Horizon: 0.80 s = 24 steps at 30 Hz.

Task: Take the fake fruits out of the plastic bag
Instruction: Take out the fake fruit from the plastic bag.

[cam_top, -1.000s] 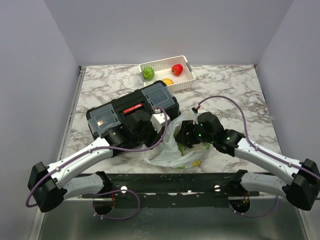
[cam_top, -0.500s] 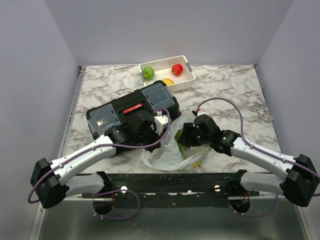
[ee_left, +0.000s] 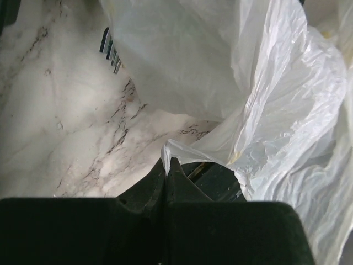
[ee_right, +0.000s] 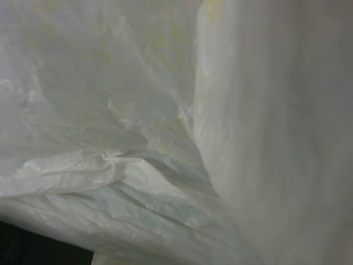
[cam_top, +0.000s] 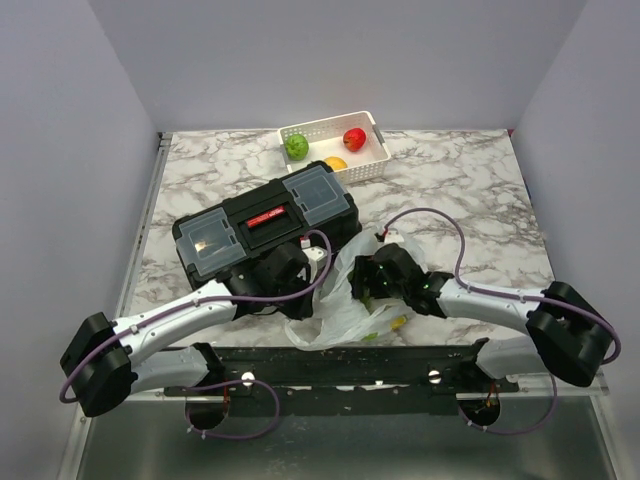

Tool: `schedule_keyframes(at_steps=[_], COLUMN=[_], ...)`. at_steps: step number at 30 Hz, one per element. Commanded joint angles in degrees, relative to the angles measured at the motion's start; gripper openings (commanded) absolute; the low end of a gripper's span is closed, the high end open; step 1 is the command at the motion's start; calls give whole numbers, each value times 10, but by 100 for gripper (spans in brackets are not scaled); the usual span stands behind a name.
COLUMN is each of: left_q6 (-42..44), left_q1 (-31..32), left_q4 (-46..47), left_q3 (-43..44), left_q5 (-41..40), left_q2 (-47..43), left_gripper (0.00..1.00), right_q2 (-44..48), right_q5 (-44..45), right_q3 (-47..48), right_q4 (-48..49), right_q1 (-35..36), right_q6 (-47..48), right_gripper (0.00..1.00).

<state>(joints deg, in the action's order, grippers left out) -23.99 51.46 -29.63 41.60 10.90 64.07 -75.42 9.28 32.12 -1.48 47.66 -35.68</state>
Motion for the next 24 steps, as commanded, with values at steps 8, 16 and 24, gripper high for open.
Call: schedule_keyframes(at_steps=[8, 16, 24], left_q6=[-39, -37, -15], left_q1=[4, 4, 4], left_q4=[52, 65, 46], left_q3=[-29, -42, -12], left_q5=[-48, -59, -92], left_q2=[-10, -36, -52], left_gripper=[0, 0, 0], right_q2=[1, 167, 277], right_q5=[128, 55, 14], right_q3=[-24, -43, -26], right_q4=[77, 73, -23], right_q1=[18, 19, 18], right_q6=[-40, -46, -7], right_gripper=[34, 5, 1])
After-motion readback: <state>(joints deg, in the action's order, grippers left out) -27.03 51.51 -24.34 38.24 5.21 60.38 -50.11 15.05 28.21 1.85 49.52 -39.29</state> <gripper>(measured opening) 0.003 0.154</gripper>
